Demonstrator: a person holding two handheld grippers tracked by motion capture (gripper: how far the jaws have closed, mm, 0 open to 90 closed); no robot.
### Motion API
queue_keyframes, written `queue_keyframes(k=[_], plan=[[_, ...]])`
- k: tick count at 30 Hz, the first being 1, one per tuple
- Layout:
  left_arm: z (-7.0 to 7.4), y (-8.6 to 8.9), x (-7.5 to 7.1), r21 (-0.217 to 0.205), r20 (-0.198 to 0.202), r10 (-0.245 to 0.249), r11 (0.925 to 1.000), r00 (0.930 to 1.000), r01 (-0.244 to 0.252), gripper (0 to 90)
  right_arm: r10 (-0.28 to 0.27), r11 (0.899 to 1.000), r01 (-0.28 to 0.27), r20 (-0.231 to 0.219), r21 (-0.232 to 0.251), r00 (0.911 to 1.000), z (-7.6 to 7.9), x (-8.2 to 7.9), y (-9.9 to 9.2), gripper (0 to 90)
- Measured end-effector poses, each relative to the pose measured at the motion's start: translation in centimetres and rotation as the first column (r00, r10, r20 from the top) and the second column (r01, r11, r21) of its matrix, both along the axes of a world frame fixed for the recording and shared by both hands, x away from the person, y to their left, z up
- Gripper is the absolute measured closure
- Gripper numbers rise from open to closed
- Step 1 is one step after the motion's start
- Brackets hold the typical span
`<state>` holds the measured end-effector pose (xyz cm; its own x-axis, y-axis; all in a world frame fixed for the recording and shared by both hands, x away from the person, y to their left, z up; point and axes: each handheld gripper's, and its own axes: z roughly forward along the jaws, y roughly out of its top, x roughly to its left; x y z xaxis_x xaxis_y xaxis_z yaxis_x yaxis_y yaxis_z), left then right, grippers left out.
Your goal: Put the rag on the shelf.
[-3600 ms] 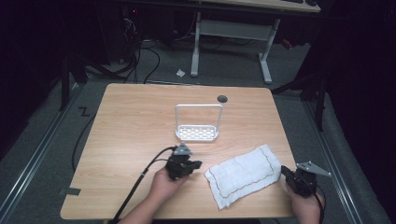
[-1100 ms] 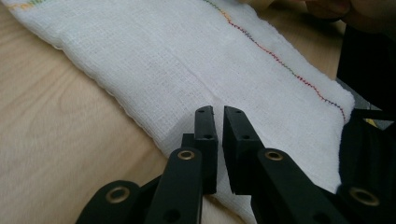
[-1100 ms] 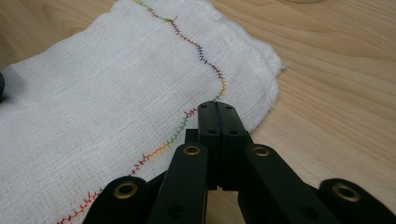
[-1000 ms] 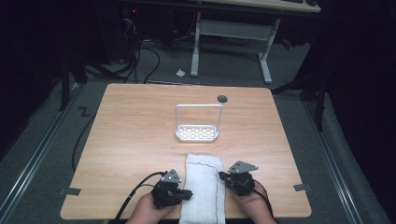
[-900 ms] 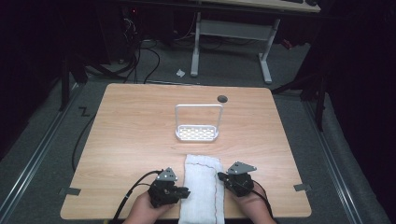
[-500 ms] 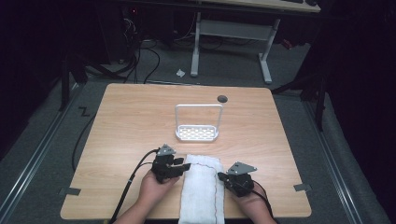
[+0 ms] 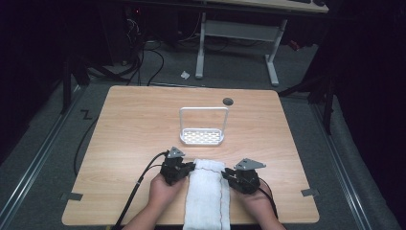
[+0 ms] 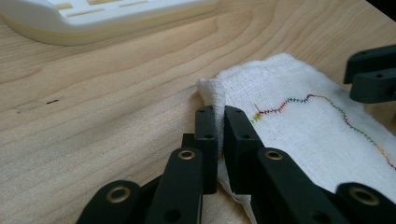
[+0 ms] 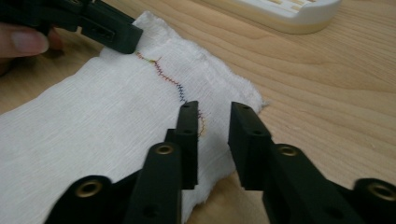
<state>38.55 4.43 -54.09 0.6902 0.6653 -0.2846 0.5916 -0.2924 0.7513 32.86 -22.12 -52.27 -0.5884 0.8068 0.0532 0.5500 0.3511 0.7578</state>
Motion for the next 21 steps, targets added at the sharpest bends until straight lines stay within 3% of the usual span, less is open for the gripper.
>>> queue_keyframes(k=[6, 12, 15, 17, 21], plan=[[0.0, 0.2, 0.0, -0.008, -0.01, 0.001, 1.0, 0.9999, -0.001, 84.1, -0.059, 0.998, 0.059, -0.032, 0.004, 0.9978, -0.5, 2.0, 0.3, 56.4], [-0.1, 0.2, 0.0, -0.011, -0.014, 0.0, 0.9999, 0.9999, 0.0, 83.6, -0.063, 0.998, 0.064, -0.05, 0.005, 0.9968, -1.0, 2.7, 0.0, 52.2], [-0.1, 0.3, 0.0, -0.016, -0.02, -0.003, 0.9999, 0.9998, 0.002, 83.8, -0.042, 0.999, 0.042, -0.03, 0.002, 0.9987, -1.2, 2.7, 0.2, 55.2], [-0.1, 0.3, 0.0, -0.016, -0.021, -0.004, 0.9999, 0.9998, 0.003, 84.0, -0.022, 1.0, 0.022, -0.017, 0.0, 0.9996, -1.3, 2.7, 0.6, 63.2], [-0.1, 0.3, 0.0, -0.015, -0.02, -0.004, 0.9999, 0.9998, 0.004, 84.0, -0.018, 1.0, 0.019, -0.03, 0.013, 0.9994, -1.3, 2.6, 0.7, 72.2]])
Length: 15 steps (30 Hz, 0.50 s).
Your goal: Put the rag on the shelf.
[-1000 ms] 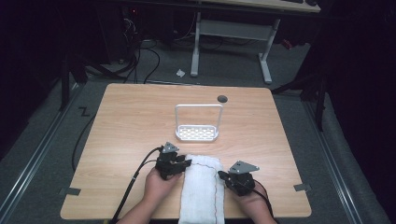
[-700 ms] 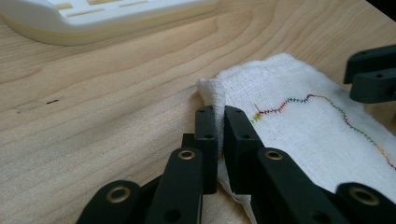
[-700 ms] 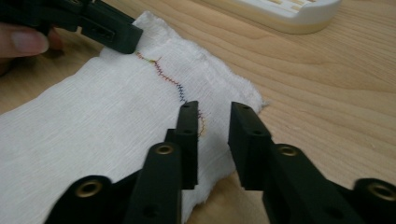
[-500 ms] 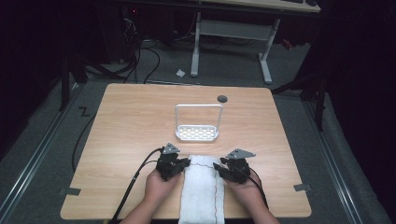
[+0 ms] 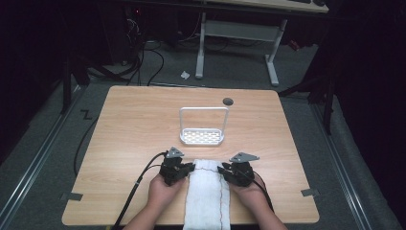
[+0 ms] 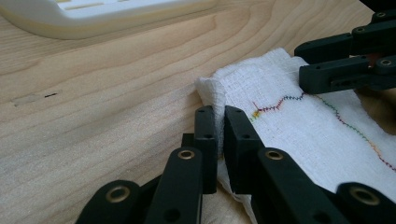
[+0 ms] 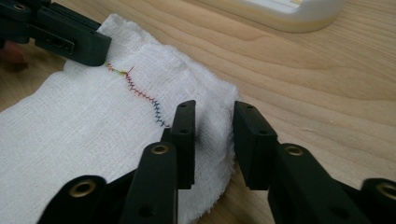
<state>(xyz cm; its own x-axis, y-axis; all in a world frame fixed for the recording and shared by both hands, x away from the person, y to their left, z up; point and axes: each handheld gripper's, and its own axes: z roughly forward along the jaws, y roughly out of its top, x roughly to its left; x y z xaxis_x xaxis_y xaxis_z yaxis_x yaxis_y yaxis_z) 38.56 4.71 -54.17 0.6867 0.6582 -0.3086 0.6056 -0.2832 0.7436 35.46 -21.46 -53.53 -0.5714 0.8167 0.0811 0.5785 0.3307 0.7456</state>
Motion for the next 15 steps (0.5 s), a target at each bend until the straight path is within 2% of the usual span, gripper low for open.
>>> queue_keyframes(k=[6, 15], plan=[[0.0, 0.01, 0.0, 0.0, 0.0, -0.001, 1.0, 1.0, 0.001, 84.2, 0.007, 0.999, -0.007, -0.02, 0.033, 0.9998, -0.1, -0.12, 0.01, 80.6], [0.04, -0.01, -0.13, 0.002, 0.01, 0.001, 1.0, 0.9999, -0.001, 84.5, 0.003, 0.999, -0.003, -0.016, 0.041, 0.9999, -0.11, -0.18, 0.05, 83.6]])
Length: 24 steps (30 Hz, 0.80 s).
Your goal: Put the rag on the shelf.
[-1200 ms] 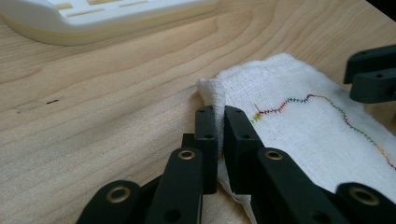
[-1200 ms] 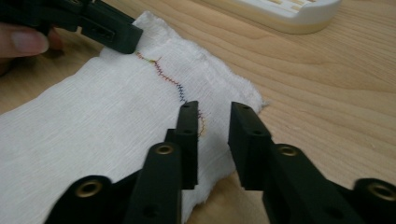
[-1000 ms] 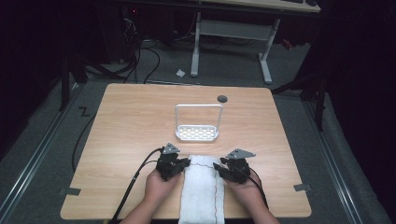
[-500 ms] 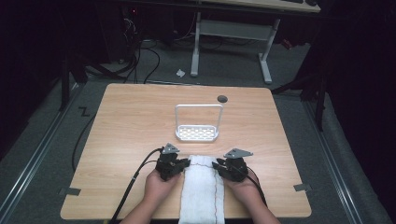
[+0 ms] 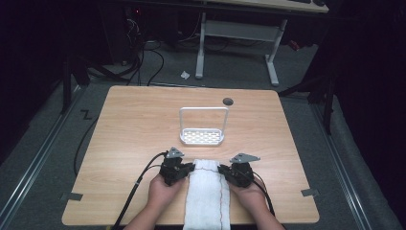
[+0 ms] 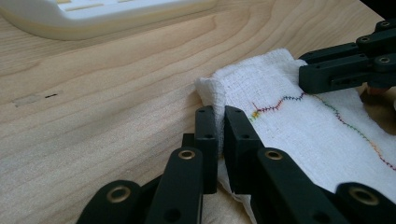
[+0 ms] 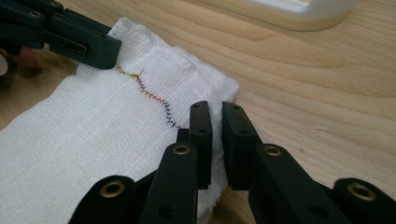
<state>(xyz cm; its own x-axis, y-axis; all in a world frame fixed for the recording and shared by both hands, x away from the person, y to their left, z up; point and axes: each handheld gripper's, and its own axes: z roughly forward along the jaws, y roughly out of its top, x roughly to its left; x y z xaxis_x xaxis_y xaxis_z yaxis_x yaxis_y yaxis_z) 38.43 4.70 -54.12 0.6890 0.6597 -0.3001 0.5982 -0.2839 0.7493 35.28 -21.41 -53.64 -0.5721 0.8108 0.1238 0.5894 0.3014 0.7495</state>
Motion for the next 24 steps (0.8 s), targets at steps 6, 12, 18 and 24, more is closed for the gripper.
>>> queue_keyframes(k=[6, 12, 18, 24], plan=[[0.1, 0.4, -0.4, -0.031, 0.022, 0.004, 0.9995, 0.9998, -0.003, 84.9, -0.013, 1.0, 0.013, 0.019, -0.011, 0.9997, 0.4, -0.3, 0.3, 83.4], [0.2, 0.5, -0.7, -0.034, 0.046, -0.007, 0.9994, 0.9989, 0.009, 85.7, -0.015, 1.0, 0.016, 0.034, -0.013, 0.9993, 0.6, -0.8, 0.4, 83.5], [0.7, 1.2, -0.9, -0.098, 0.076, -0.031, 0.9944, 0.9967, 0.039, 86.2, -0.01, 1.0, 0.009, 0.071, 0.016, 0.9974, 1.4, -1.3, 0.2, 83.5], [2.1, 1.6, -1.4, -0.14, 0.122, -0.006, 0.9898, 0.9925, 0.023, 86.5, -0.014, 0.999, 0.009, 0.122, 0.041, 0.9925, 2.6, -1.8, 0.2, 83.6]])
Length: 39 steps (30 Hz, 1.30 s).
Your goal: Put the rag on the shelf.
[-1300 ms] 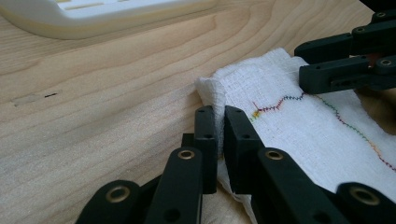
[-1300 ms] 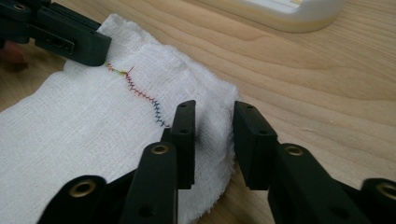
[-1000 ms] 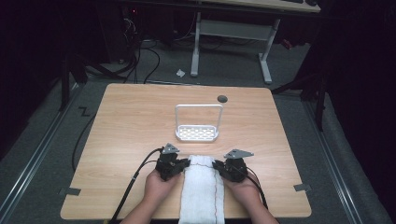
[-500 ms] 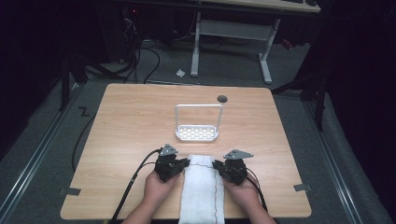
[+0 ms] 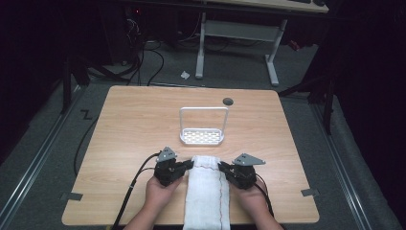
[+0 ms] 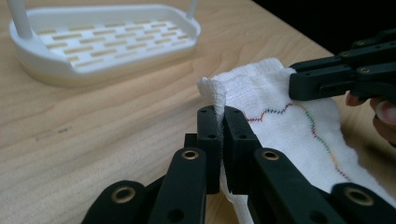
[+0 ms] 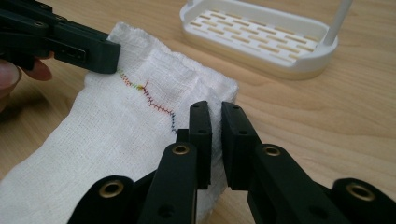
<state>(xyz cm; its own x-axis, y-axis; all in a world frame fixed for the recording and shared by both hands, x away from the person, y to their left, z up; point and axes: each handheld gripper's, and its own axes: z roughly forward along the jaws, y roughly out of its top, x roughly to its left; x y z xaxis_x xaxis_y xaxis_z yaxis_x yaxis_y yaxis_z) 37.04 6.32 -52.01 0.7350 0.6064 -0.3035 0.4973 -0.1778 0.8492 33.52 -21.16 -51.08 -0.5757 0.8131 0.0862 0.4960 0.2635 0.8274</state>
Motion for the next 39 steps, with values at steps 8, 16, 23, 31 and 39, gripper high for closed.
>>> queue_keyframes(k=[8, 16, 23, 31, 39], plan=[[3.1, 0.2, 0.2, -0.003, 0.074, 0.017, 0.9999, 0.9971, -0.017, 86.5, 0.0, 1.0, 0.0, 0.056, -0.008, 0.9984, 2.2, 0.5, 0.7, 83.6], [5.7, 0.7, 1.0, -0.03, 0.115, 0.041, 0.9988, 0.9925, -0.038, 86.5, 0.0, 1.0, 0.001, 0.109, -0.006, 0.9941, 4.9, 1.9, 1.1, 83.5], [8.9, 1.2, 1.3, -0.052, 0.182, 0.068, 0.9968, 0.9809, -0.06, 86.6, -0.004, 1.0, -0.001, 0.189, 0.022, 0.982, 7.9, 2.6, 1.5, 83.5], [12.3, 1.5, 1.4, -0.074, 0.254, 0.089, 0.9946, 0.963, -0.073, 86.6, -0.01, 0.999, 0.0, 0.249, 0.042, 0.9684, 10.5, 3.0, 1.7, 83.5], [14.5, 1.7, 1.3, -0.102, 0.309, 0.103, 0.992, 0.9456, -0.074, 86.6, -0.015, 0.998, -0.007, 0.312, 0.068, 0.9501, 13.1, 3.0, 1.8, 83.5]])
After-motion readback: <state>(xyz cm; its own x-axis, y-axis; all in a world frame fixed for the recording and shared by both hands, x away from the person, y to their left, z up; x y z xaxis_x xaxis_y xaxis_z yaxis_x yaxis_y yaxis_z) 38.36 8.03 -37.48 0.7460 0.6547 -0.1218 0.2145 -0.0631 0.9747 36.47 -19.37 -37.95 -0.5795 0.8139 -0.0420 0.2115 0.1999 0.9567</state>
